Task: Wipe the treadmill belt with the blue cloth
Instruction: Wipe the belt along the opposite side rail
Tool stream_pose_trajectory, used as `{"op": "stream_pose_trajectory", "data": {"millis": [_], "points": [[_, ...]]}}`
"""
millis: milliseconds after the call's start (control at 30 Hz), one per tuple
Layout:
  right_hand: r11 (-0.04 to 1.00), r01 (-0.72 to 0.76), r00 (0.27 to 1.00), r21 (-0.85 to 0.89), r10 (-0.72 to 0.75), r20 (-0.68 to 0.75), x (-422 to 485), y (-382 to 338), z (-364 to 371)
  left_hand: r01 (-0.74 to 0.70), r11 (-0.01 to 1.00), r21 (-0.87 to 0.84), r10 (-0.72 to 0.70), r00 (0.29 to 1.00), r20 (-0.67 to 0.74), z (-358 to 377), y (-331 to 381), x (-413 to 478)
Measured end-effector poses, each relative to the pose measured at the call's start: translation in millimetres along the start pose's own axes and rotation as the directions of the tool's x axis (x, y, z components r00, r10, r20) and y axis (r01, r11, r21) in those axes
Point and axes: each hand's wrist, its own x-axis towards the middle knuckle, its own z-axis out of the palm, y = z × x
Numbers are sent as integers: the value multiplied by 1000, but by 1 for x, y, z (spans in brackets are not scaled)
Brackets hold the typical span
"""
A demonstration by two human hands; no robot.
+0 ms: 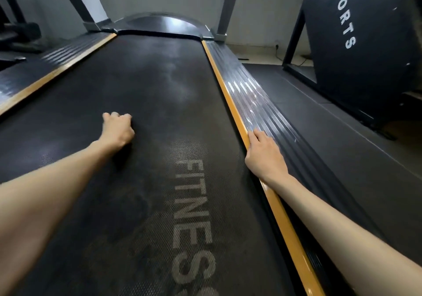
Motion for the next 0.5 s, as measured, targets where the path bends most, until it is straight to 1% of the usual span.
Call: {"op": "stream_pose_trajectory", "data": {"millis": [33, 67, 100, 133, 167, 200, 233, 267, 300, 333, 367, 400, 433, 467, 500], "points": [[1000, -1, 1000, 8, 1, 2, 1, 0, 0, -53, 996, -68, 51, 998, -33, -2, 23, 0], [1000, -1, 1000, 14, 1, 2, 1, 0, 0, -158, 980, -123, 152, 987, -57, -3, 51, -5], [1000, -2, 1000, 15, 2, 2, 1, 1, 0, -296, 941, -163, 290, 955, -60, -6, 82, -14], [1000, -7, 1000, 15, 7, 1, 1, 1, 0, -451, 868, -206, 450, 891, -56, -12, 114, -28], [1000, -8, 1000, 15, 8, -1, 0, 1, 0, -601, 765, -232, 609, 792, -45, -19, 140, -44], [1000, -6, 1000, 18, 6, -7, 0, 1, -1, -710, 661, -241, 729, 684, -16, -24, 158, -56], [1000, -9, 1000, 27, 9, -16, 0, 1, -3, -777, 581, -241, 804, 594, 23, -25, 164, -60], [999, -16, 1000, 46, 17, -21, -1, 0, -4, -818, 515, -255, 848, 530, 15, -24, 158, -56], [997, -23, 999, 70, 25, -24, -2, 0, -5, -832, 493, -255, 857, 515, -24, -21, 143, -45], [996, -26, 999, 90, 29, -26, -2, 1, -5, -801, 551, -234, 816, 576, -50, -16, 122, -31], [994, -30, 999, 103, 33, -27, -2, 1, -5, -714, 671, -199, 721, 691, -52, -11, 98, -15], [993, -33, 999, 111, 36, -24, -2, 1, -4, -576, 803, -155, 577, 816, -42, -6, 72, -3], [994, -36, 999, 108, 39, -22, -1, 0, -3, -426, 893, -147, 426, 904, -27, -3, 52, 4], [994, -42, 999, 100, 44, -16, 0, 0, -3, -326, 931, -162, 330, 944, -1, -1, 40, 5], [994, -50, 999, 100, 52, -8, 0, 1, -2, -297, 935, -195, 305, 952, 9, -2, 41, 1]]}}
